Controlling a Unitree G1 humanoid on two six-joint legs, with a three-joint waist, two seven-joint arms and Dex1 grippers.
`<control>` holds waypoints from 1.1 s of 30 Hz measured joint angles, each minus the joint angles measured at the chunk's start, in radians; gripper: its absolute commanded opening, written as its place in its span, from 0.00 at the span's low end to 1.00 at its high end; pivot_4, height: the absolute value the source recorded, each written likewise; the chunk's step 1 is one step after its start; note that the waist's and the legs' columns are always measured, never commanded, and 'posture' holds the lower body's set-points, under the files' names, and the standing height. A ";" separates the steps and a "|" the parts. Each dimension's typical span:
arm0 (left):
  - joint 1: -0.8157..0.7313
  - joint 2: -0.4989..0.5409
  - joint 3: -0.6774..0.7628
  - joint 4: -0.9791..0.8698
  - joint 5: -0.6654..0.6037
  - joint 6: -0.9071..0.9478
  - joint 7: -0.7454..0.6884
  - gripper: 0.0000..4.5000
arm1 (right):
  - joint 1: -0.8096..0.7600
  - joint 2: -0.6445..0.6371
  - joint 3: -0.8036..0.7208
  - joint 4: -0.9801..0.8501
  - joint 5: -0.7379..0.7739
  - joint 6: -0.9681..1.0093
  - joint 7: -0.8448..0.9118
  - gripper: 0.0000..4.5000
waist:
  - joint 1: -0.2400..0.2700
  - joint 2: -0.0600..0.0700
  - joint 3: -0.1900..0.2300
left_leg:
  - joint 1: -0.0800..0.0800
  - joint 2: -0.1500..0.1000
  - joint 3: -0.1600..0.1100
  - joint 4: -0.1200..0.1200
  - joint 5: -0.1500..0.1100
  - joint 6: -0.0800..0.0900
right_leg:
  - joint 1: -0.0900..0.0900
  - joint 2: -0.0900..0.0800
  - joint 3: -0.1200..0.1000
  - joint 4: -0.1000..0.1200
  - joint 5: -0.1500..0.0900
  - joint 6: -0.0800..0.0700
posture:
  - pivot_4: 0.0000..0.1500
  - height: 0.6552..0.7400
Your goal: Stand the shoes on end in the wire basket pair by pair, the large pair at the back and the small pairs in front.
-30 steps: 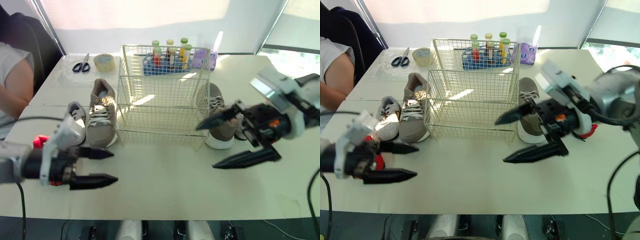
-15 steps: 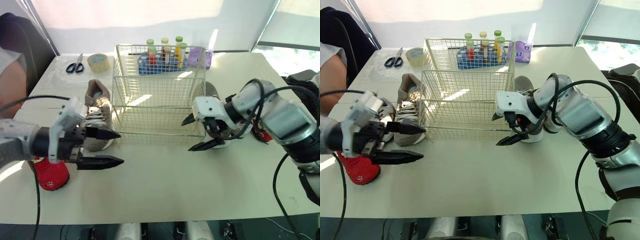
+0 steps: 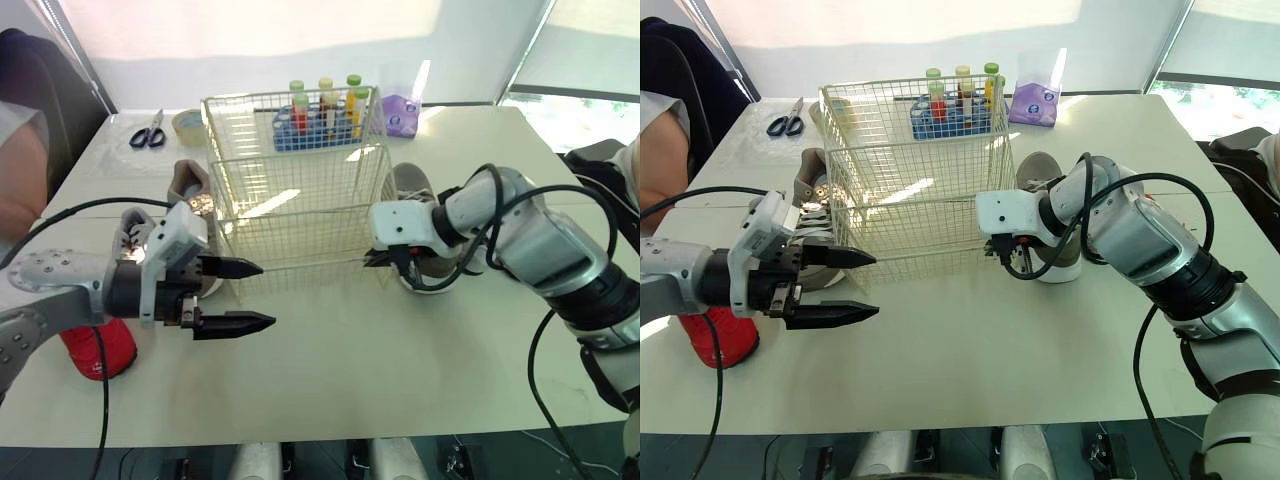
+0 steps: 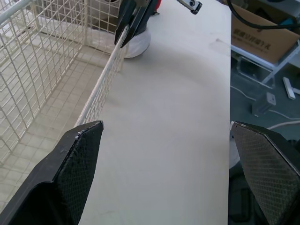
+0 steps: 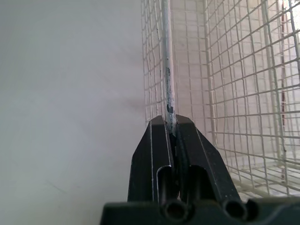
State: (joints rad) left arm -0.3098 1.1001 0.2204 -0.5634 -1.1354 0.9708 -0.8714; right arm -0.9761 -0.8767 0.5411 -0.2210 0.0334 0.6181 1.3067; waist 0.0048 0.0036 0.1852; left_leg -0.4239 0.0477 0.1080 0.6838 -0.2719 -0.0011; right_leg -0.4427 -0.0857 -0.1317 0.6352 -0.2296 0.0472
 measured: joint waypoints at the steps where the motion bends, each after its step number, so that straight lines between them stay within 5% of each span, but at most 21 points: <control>1: -0.001 0.000 0.000 0.000 0.000 0.003 0.001 1.00 | 0.000 0.000 -0.001 -0.001 -0.002 0.004 0.005 0.01 | 0.000 0.000 0.000 | 0.000 0.000 0.000 0.000 0.000 0.000 | 0.000 0.000 0.000 0.000 0.000 0.000 | 1.00 1.00; 18: -0.029 -0.035 -0.021 0.006 -0.002 0.027 0.042 1.00 | 0.080 0.020 -0.048 -0.290 0.042 0.439 -0.147 0.01 | 0.008 -0.003 -0.001 | 0.000 0.000 -0.002 0.000 0.000 0.000 | 0.001 -0.001 0.000 0.001 0.000 0.000 | 1.00 1.00; 33: -0.058 -0.078 -0.068 0.043 0.044 0.027 0.019 1.00 | 0.109 -0.019 -0.048 -0.262 0.050 0.306 -0.165 0.01 | 0.008 -0.004 -0.002 | 0.003 0.000 -0.002 0.001 0.000 0.001 | 0.004 -0.002 0.000 0.001 0.000 -0.001 | 1.00 1.00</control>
State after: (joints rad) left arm -0.3674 1.0223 0.1523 -0.5207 -1.0914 0.9979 -0.8520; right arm -0.8676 -0.8952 0.4932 -0.4826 0.0835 0.9241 1.1419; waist 0.0125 -0.0006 0.1827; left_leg -0.4207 0.0474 0.1061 0.6844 -0.2718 -0.0006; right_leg -0.4386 -0.0873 -0.1319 0.6361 -0.2293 0.0467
